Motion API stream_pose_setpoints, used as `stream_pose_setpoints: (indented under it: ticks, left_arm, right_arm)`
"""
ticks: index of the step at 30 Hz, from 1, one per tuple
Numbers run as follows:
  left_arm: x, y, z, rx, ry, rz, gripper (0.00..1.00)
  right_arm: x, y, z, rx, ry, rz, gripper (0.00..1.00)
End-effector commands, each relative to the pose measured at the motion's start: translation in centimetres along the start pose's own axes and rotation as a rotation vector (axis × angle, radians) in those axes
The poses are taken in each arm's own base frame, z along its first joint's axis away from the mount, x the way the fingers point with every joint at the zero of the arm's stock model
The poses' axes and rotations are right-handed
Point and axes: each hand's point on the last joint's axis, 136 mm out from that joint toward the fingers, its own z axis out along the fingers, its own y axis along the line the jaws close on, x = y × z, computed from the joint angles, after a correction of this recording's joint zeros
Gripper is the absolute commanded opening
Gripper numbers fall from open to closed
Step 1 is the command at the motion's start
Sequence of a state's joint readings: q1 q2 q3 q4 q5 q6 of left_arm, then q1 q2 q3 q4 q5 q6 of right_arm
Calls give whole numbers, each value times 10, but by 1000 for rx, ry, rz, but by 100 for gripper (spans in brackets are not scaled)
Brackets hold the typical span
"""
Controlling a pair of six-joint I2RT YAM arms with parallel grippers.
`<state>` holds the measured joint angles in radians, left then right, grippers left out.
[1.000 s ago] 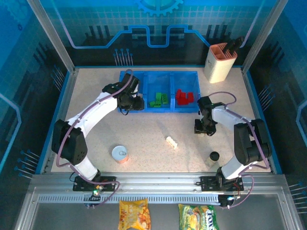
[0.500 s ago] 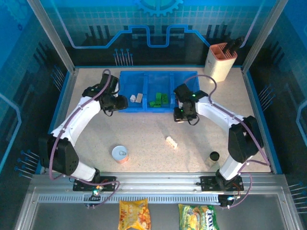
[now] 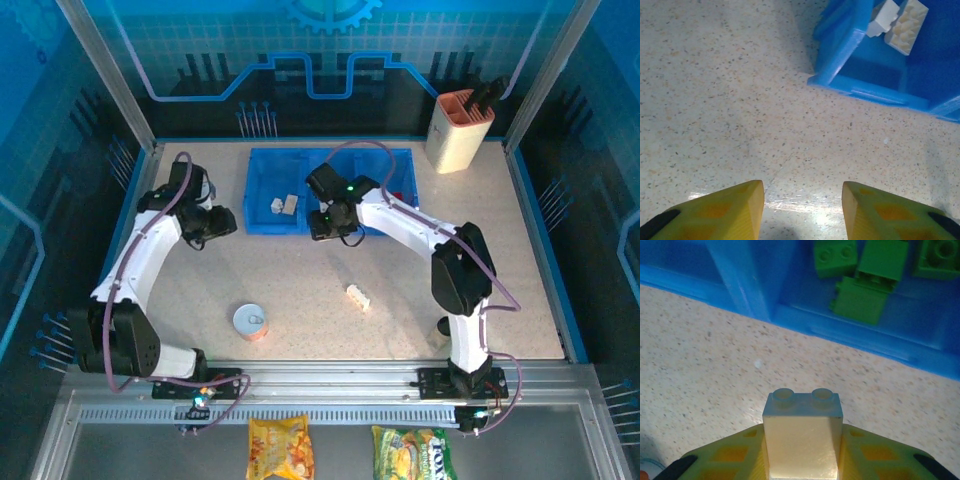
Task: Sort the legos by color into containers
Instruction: Place the lego in the container.
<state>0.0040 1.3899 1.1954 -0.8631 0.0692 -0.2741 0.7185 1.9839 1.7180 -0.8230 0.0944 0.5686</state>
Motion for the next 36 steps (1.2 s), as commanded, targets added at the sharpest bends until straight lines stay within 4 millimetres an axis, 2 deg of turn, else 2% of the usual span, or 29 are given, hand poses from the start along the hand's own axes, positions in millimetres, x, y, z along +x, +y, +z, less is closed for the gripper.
stream_pose_setpoints:
  ticks: [1, 13, 27, 28, 36]
  left_arm:
    - [11, 8, -3, 17, 26, 15, 46]
    - [11, 8, 12, 63, -14, 33, 46]
    - [13, 5, 16, 91, -14, 42, 46]
    - [13, 4, 15, 93, -16, 43, 46]
    - [12, 4, 15, 98, -18, 43, 46]
  right_arm:
    - [-15, 25, 7, -57, -49, 35, 36]
    - [-57, 84, 26, -179, -200, 18, 36]
    - [-100, 120, 48, -241, -321, 27, 36]
    - [-98, 120, 58, -234, -309, 27, 36]
    - [-101, 130, 87, -232, -282, 16, 37]
